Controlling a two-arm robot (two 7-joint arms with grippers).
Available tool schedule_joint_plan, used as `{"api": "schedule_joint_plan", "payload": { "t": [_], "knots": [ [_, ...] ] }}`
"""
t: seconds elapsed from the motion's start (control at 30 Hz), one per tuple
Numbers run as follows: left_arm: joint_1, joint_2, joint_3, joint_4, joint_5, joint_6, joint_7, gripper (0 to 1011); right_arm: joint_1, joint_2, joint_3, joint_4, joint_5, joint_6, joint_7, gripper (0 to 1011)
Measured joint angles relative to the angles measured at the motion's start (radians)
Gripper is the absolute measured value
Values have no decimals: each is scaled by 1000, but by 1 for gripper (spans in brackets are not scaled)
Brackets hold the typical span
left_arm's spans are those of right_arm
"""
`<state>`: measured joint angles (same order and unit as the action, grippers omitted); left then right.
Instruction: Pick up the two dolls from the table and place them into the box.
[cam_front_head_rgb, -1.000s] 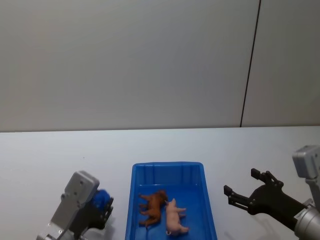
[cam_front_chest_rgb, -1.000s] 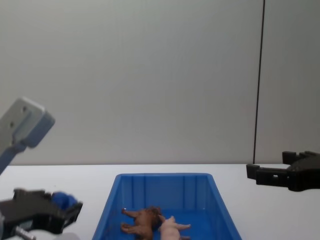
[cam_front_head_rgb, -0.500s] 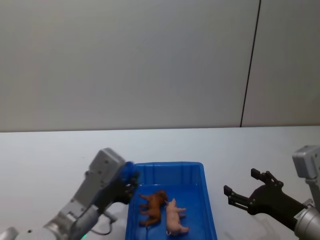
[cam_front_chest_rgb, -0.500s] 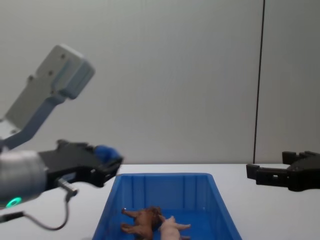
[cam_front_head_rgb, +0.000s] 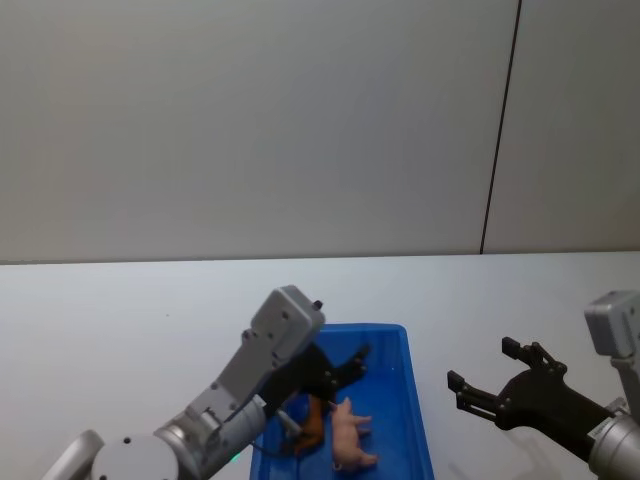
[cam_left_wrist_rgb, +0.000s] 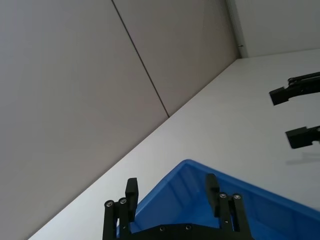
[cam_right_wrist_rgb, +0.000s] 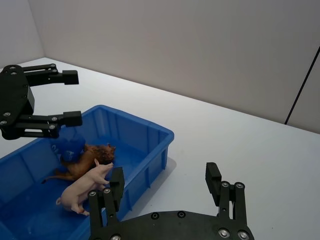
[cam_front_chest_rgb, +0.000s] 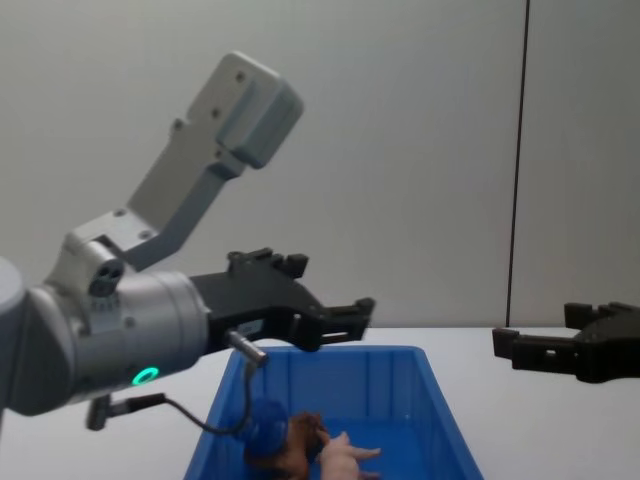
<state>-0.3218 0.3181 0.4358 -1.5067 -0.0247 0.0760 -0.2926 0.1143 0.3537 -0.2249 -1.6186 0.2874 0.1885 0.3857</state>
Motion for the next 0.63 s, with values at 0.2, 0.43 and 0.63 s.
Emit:
{"api": "schedule_joint_plan", "payload": {
  "t": [0.2,0.43,0.63],
  "knots": [
    [-14,-22,12,14,10,-34,-17,970,0,0,0,0,0,0,0,1001],
    [-22,-35,18,16,22,-95,-16,1003,0,0,0,0,0,0,0,1001],
    [-25,-39,20,13,25,-122,-10,1003,0,0,0,0,0,0,0,1001]
  ]
}}
